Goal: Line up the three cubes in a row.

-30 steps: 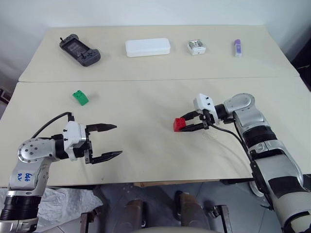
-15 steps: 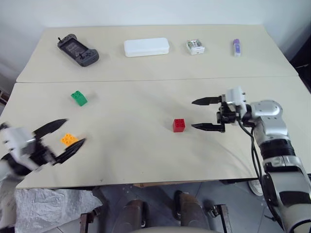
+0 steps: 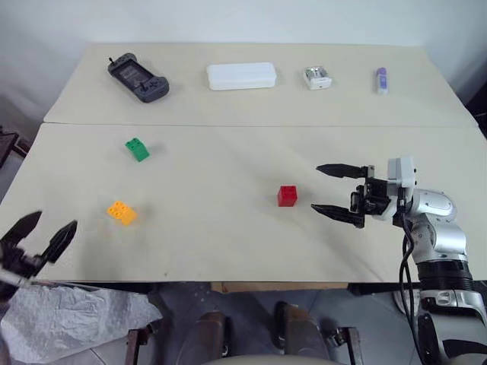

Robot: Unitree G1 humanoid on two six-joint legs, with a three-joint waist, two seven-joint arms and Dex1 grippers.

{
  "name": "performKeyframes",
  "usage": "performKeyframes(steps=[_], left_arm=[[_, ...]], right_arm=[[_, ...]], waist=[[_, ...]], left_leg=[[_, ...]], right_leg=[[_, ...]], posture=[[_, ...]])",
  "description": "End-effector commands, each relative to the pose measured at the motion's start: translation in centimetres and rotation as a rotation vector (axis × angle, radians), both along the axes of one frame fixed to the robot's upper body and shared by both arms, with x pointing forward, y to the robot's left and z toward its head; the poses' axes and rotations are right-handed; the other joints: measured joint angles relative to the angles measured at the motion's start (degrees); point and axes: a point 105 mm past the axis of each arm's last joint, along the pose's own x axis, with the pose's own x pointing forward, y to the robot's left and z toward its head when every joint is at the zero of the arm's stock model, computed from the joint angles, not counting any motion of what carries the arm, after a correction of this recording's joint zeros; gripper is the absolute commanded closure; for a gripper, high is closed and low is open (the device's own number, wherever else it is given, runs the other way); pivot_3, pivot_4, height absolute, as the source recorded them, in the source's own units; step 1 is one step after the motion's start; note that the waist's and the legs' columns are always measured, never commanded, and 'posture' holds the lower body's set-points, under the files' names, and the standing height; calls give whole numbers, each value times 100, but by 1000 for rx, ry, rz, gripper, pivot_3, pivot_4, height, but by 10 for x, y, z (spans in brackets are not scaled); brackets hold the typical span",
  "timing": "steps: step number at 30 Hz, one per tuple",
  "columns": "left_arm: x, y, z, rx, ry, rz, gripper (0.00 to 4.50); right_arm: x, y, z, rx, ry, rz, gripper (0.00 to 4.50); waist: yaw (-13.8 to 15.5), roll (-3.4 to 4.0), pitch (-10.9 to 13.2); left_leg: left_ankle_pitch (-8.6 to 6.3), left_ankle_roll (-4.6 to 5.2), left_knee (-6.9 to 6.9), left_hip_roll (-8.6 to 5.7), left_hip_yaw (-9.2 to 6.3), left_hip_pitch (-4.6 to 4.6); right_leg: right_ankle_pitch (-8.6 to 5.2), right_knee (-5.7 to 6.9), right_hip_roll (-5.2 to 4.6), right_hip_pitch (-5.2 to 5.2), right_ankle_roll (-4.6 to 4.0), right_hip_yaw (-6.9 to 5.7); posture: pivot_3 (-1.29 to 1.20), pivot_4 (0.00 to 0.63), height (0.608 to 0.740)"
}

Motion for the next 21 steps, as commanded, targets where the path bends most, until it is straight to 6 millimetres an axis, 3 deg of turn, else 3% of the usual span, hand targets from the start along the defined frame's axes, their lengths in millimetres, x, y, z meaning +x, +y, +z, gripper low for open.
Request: performKeyframes(steps=[1, 5, 9, 13, 18, 21], left_arm=[[39, -4, 12, 50, 21, -58, 0], [89, -15, 19, 112, 96, -107, 0], [115, -21, 22, 155, 158, -100, 0], [131, -33, 20, 200, 193, -102, 0], [140, -42, 13, 212, 230, -85, 0], [140, -40, 10, 209, 242, -66, 663]], right_arm=[[-4, -2, 12, 5, -47, -5, 40], [-11, 0, 14, 7, -39, -6, 40], [-15, 2, 15, 7, -39, -15, 40], [-19, 2, 17, 16, -44, -43, 40], [-26, 1, 17, 25, -43, -81, 40], [-31, -1, 17, 32, -43, -106, 0]], waist=[[-15, 0, 0], [-60, -1, -1], [-159, -9, -2], [-264, -15, 1], [-261, -19, 2], [-248, -25, 5]], left_leg=[[0, 1, -1, 0, 3, -3], [-3, 11, -6, -5, 15, -5], [-15, 31, -8, -30, 46, -4], [-26, 43, -7, -24, 75, -1], [-27, 44, -3, -1, 78, -1], [-28, 42, 3, 12, 81, -2]], right_leg=[[1, -4, 4, -3, 1, 0], [1, 2, 11, -14, 1, -9], [1, -1, 0, -20, 0, -103], [1, -7, -21, -23, 1, -192], [1, -6, -27, -22, 1, -208], [3, -4, -28, -21, 3, -208]], posture=[[0, 150, 740], [0, 150, 740], [0, 150, 740], [0, 150, 740], [0, 150, 740], [0, 150, 740]])
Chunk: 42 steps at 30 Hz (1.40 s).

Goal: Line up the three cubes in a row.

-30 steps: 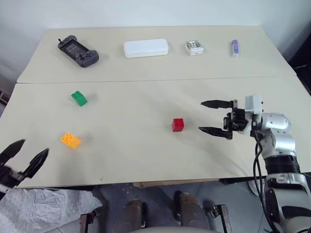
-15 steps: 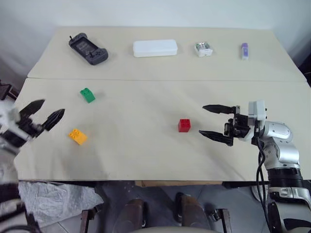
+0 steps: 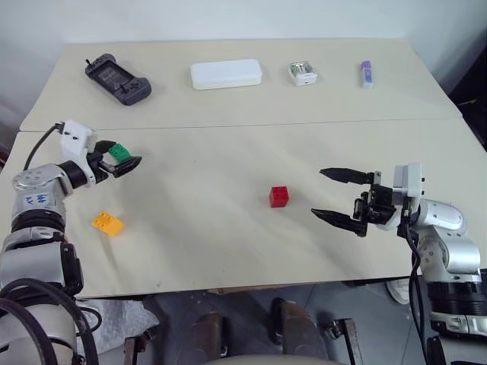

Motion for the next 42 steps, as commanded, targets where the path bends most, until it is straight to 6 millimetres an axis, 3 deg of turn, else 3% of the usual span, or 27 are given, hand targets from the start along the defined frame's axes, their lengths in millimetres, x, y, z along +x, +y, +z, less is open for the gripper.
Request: performKeyframes(steps=[1, 5, 8, 12, 16, 20, 23, 30, 42], left_arm=[[0, 9, 10, 15, -27, 35, 925], [-3, 14, 7, 7, -16, 43, 2108], [-3, 4, 18, -29, -54, -29, 3016], [-5, -31, 43, -44, -113, -283, 3002], [-19, -93, 54, 106, -86, -729, 3002], [-28, -130, 53, 197, -66, -954, 3002], [-35, -169, 34, 243, -8, -1115, 3002], [-40, -205, -8, 272, 76, -1176, 3002], [-34, -238, -18, 276, 40, -1149, 3002]], right_arm=[[-6, -5, 14, 16, -53, -29, 0], [-7, -7, 15, 17, -53, -45, 0], [-7, -9, 15, 17, -53, -51, 0], [-8, -16, 15, 5, -46, -70, 0], [-12, -30, 12, -34, -9, -75, 0], [-17, -38, 7, -77, 33, -57, 0], [-21, -49, 2, -102, 69, -52, 0], [-28, -58, -6, -113, 95, -73, 0], [-28, -50, -12, -87, 92, -79, 0]], waist=[[4, -1, 0], [18, -2, 0], [51, -1, 0], [136, -4, 1], [277, -5, 1], [268, -6, 1], [261, -8, 2], [250, -9, 4], [308, -11, 5]], left_leg=[[0, -1, 1, 2, 0, 0], [0, -1, 6, 2, 4, 1], [0, -1, 6, 3, 4, 2], [-1, -1, 9, 4, 8, 0], [-1, 0, 23, -1, 15, -7], [-8, 12, 51, 3, 37, -14], [-9, 13, 51, 9, 47, -14], [-10, 15, 54, 19, 63, -11], [-15, 22, 97, 13, 7, -30]], right_leg=[[0, 1, 0, 0, 0, 0], [3, 2, 0, 1, 3, 3], [3, 2, 0, 0, 3, 4], [3, 1, 1, 0, 3, 3], [6, -1, -1, 8, 1, -8], [10, -3, -1, 21, 0, -20], [10, -4, 3, 19, 1, -17], [12, -5, 9, 16, 5, -11], [37, -8, 3, 19, 12, -1]], posture=[[0, 150, 740], [0, 150, 740], [0, 150, 740], [0, 150, 740], [0, 150, 740], [0, 150, 740], [0, 150, 740], [0, 150, 740], [0, 150, 740]])
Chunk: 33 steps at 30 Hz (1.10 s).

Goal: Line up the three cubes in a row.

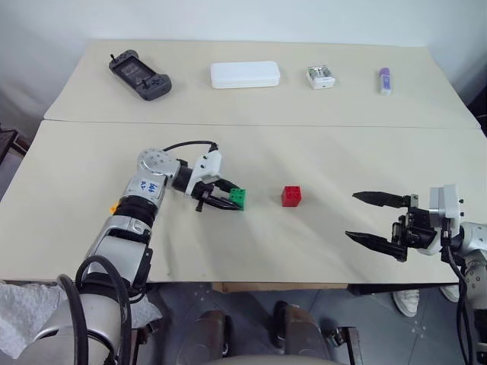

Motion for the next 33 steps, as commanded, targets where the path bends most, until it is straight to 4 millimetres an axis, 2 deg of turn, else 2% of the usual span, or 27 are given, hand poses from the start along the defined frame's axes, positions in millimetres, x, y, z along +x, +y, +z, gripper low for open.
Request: performKeyframes(steps=[1, 12, 16, 29, 31, 33], left_arm=[[8, -10, 9, 1, -56, 27, 3002], [16, -12, 11, 38, -68, 54, 3002], [20, -8, 14, 42, -62, 79, 3002], [13, 0, 11, 57, -9, 44, 3002], [14, 0, 10, 61, -4, 59, 2248], [16, 0, 10, 53, -6, 77, 1710]], right_arm=[[-4, 4, 6, 9, -39, 12, 0], [-12, 4, -1, 16, -23, 25, 0], [-8, 8, 0, 53, -58, 44, 0], [4, 23, 4, 94, -80, 120, 0], [6, 24, 4, 97, -80, 123, 0], [7, 25, 4, 99, -79, 127, 0]], waist=[[2, 0, 0], [-10, 0, 0], [-27, 0, 0], [-36, 0, 0], [-37, 0, 0], [-35, 0, 0]], left_leg=[[0, 0, 0, 0, 0, 0], [0, 0, 1, 0, 3, 0], [0, 0, 1, 2, 4, 2], [0, 0, 1, 2, 4, 2], [0, 0, 1, 2, 4, 2], [0, 0, 1, 2, 4, 2]], right_leg=[[0, 0, 0, 0, 0, 0], [1, 0, 1, 0, 1, 0], [1, 1, 3, 0, 1, 1], [1, 1, 4, -1, 1, 2], [1, 1, 4, -1, 1, 2], [1, 1, 4, -1, 1, 2]], posture=[[0, 150, 740], [0, 150, 740], [0, 150, 740], [0, 150, 740], [0, 150, 740], [0, 150, 740]])
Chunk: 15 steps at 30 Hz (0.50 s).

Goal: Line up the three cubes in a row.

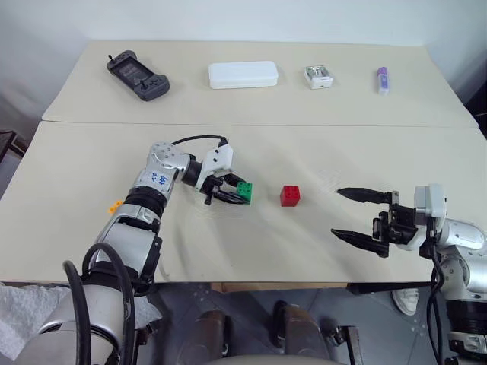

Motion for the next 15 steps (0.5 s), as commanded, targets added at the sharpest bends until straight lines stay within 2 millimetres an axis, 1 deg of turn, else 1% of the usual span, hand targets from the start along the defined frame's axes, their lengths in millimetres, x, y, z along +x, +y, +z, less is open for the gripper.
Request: performKeyframes(steps=[1, 4, 6, 9, 13, 15], left_arm=[[3, 1, 7, -11, -35, 19, 1399], [4, 1, 15, -48, -72, 16, 558], [0, 9, 23, -69, -78, -8, 42], [-9, 30, 37, -92, -105, -32, 42], [-20, 51, 56, -151, -141, -7, 42], [-32, 77, 85, -300, -210, 49, 42]], right_arm=[[0, 2, 5, 12, -24, 14, 0], [-1, 2, 5, 14, -22, 18, 0], [-1, 3, 5, 16, -22, 22, 0], [-1, 6, 6, 21, -26, 30, 0], [2, 11, 8, 26, -28, 39, 0], [16, 15, 5, 13, 6, -14, 0]], waist=[[2, 0, 0], [6, 0, 0], [3, 0, 0], [-44, 2, 0], [-79, 4, 1], [-80, 4, 1]], left_leg=[[0, 0, 0, 0, 0, 0], [0, 0, 0, 0, -1, -2], [0, 0, 0, 0, -2, -2], [0, 0, -1, 2, -1, -1], [-1, -2, -2, 5, -3, -1], [-1, -2, 0, 3, -5, -1]], right_leg=[[0, 0, 0, 0, 0, 0], [0, 0, -1, 0, 0, 0], [0, 0, -1, -1, 0, -1], [0, 0, 1, -4, 0, 2], [-1, 2, 3, -9, -1, 4], [0, 2, 0, -7, -2, 7]], posture=[[0, 150, 740], [0, 150, 740], [0, 150, 740], [0, 150, 740], [0, 150, 740], [0, 150, 740]])
